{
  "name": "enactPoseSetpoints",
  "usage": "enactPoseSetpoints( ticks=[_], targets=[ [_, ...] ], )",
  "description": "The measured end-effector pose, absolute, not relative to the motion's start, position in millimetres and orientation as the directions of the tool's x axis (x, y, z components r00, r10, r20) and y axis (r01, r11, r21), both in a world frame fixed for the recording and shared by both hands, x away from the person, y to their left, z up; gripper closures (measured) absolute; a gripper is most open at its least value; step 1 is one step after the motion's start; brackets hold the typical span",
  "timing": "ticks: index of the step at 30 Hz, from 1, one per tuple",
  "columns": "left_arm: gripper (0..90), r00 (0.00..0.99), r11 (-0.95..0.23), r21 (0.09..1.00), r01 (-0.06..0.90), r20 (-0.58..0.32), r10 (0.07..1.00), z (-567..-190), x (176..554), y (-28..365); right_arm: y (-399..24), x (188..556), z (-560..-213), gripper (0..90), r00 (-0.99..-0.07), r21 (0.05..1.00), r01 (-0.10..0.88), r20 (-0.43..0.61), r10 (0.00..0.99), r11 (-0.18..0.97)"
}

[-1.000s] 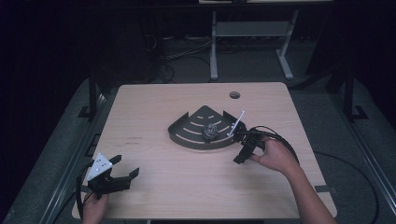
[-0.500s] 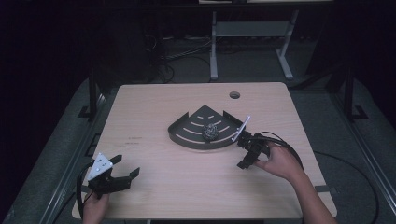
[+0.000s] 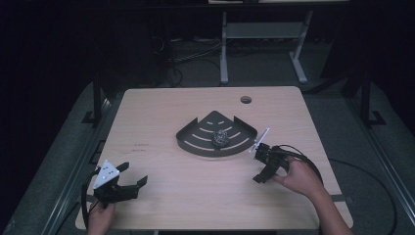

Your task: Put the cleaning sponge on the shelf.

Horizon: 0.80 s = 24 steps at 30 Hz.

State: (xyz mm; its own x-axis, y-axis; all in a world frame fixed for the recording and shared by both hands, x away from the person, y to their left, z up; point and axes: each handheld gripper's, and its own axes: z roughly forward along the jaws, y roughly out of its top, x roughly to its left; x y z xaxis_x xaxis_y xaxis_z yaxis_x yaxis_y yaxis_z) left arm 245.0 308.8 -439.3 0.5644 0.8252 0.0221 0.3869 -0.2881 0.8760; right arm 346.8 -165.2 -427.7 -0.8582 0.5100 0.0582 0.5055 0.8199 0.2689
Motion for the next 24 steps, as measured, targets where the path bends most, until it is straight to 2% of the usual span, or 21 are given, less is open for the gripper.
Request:
enactPoseSetpoints(
  ticks=[13, 24],
  targets=[
    [13.7, 0.567, -0.291, 0.875, 0.386, 0.024, 0.823, -439, 246, 308, -174, 332, -434, 20.2, -0.856, 0.289, 0.507, 0.058, 0.514, 0.812],
    [13.7, 0.572, -0.298, 0.873, 0.385, 0.028, 0.820, -440, 246, 305, -186, 306, -439, 20.0, -0.848, 0.379, 0.506, 0.055, 0.527, 0.775]
  ],
)
